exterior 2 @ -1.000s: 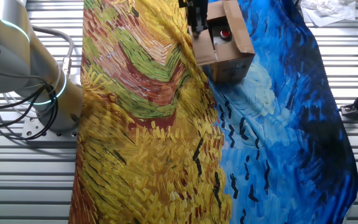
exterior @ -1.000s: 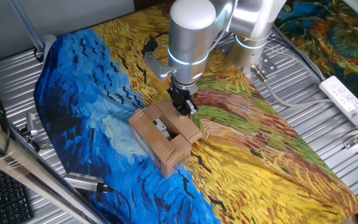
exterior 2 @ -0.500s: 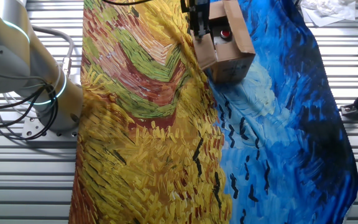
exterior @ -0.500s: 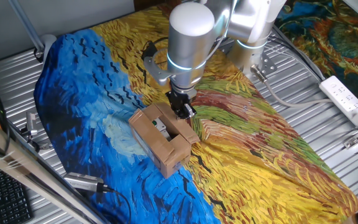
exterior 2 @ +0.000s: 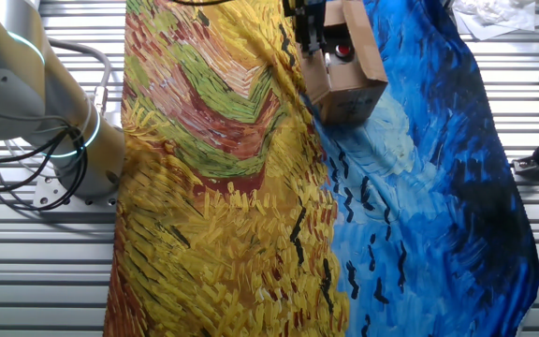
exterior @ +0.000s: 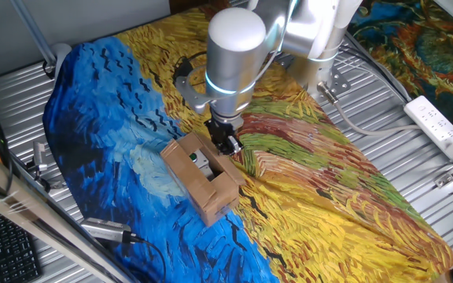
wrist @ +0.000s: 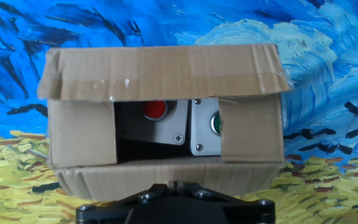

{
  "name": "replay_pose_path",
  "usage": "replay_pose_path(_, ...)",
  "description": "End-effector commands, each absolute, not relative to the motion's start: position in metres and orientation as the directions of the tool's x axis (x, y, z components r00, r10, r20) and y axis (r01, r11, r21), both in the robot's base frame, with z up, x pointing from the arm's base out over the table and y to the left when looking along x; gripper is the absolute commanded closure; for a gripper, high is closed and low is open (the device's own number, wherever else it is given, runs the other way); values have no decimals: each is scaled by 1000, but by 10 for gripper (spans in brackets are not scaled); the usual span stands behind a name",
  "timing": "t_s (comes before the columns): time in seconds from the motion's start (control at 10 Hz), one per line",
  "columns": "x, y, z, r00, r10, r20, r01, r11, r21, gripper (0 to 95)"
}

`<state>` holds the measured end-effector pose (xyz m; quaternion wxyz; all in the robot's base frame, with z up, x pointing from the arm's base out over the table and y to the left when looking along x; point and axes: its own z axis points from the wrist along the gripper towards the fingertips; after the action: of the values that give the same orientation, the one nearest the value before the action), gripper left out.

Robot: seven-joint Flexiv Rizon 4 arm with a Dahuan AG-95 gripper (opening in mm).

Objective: Open a box

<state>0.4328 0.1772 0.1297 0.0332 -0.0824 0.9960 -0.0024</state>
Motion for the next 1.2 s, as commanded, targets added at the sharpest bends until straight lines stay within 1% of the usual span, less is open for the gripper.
replay_pose_path(0.1,433,175,128,-984,-164,-74,-164,986,-12,950)
replay_pose_path(0.9,433,176,128,-983,-166,-75,-165,986,-12,950)
replay_pose_path(1.2,423,178,142,-984,-161,-71,-161,987,-8,950)
